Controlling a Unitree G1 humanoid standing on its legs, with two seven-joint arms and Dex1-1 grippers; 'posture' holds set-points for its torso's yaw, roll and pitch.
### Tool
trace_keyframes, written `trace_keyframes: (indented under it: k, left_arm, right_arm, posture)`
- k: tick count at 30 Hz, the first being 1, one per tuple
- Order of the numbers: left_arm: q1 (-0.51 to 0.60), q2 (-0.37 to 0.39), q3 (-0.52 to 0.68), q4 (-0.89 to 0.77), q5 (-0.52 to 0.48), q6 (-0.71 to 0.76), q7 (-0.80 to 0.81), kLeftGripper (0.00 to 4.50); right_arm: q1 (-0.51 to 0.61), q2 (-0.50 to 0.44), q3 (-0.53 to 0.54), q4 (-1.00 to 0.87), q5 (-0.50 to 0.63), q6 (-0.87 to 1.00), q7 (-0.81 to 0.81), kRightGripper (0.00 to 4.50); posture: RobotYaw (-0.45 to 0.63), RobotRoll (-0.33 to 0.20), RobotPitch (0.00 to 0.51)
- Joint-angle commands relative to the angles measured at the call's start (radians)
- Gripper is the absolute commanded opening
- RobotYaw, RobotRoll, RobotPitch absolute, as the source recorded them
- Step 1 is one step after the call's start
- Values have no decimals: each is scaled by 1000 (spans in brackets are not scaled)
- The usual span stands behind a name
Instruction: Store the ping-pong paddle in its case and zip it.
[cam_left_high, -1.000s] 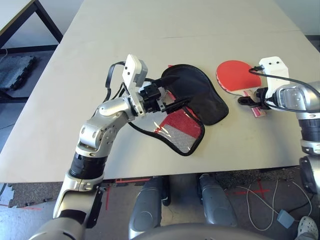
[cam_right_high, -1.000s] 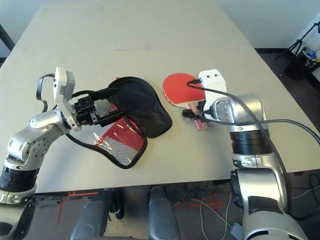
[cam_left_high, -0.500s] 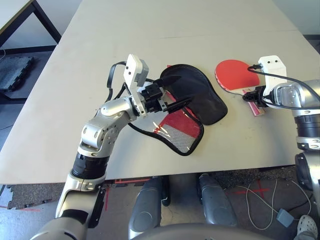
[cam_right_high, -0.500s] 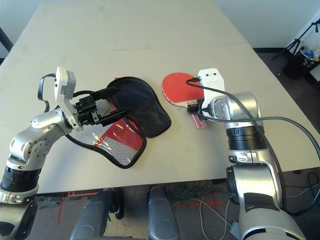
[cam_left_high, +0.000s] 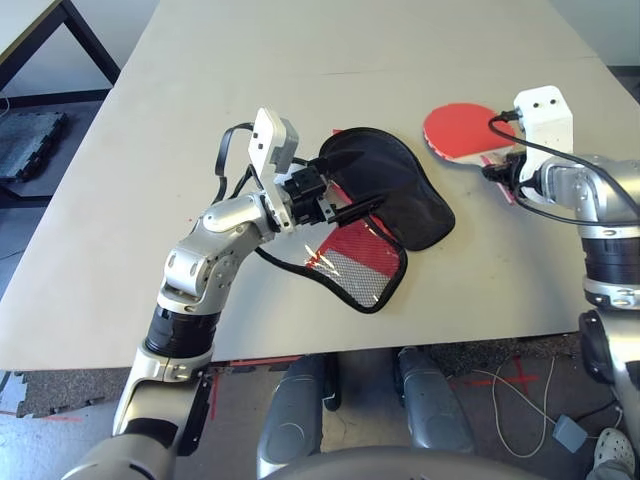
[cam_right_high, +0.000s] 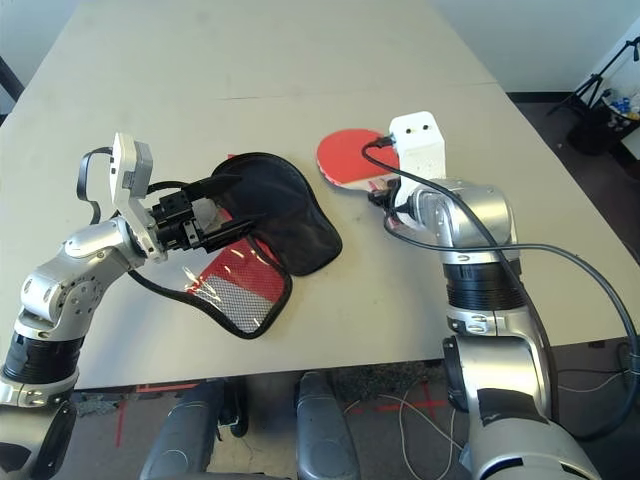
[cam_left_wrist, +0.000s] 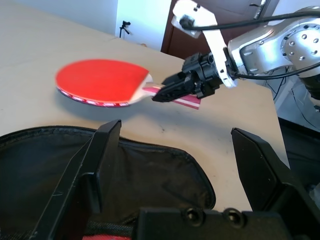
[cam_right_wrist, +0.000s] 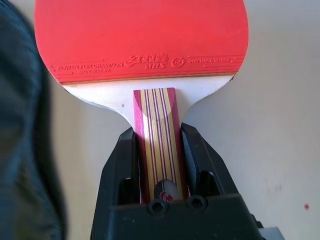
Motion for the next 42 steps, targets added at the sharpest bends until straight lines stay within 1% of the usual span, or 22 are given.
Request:
trace_keyframes:
  k: [1,4,7,10,15,28,42]
  left_arm:
    - [5,1,-10,0,12,-4,-5,4500]
    - [8,2,-9,-3,12,-3,-4,4500]
    - [14,5,-6,-10,12,-2,-2,4500]
    - [17,5,-6,-15,12,0,2,4500]
    - [23,10,-3,-23,10,4,6,4500]
    - [40,16,-1,-46,3,11,24,4500]
    - [39,17,-2,-49,0,18,24,4500]
  right_arm:
    - [-22,41,43,-109,-6,11,-14,1228]
    - [-23,73,62,-145,-11,27,-23,1228]
    - [-10,141,91,-201,-6,65,-42,1228]
    - [17,189,113,-242,-4,92,-54,1228]
    - [66,233,154,-267,-9,97,-62,1228]
    - [143,221,215,-239,-8,58,-33,1228]
    - [199,193,216,-269,-1,76,-5,1224]
  posture:
    - [-40,0,232]
    - [-36,0,234]
    - [-28,0,237]
    - [-22,0,239]
    - [-13,0,242]
    - [7,0,254]
    - [-2,0,260]
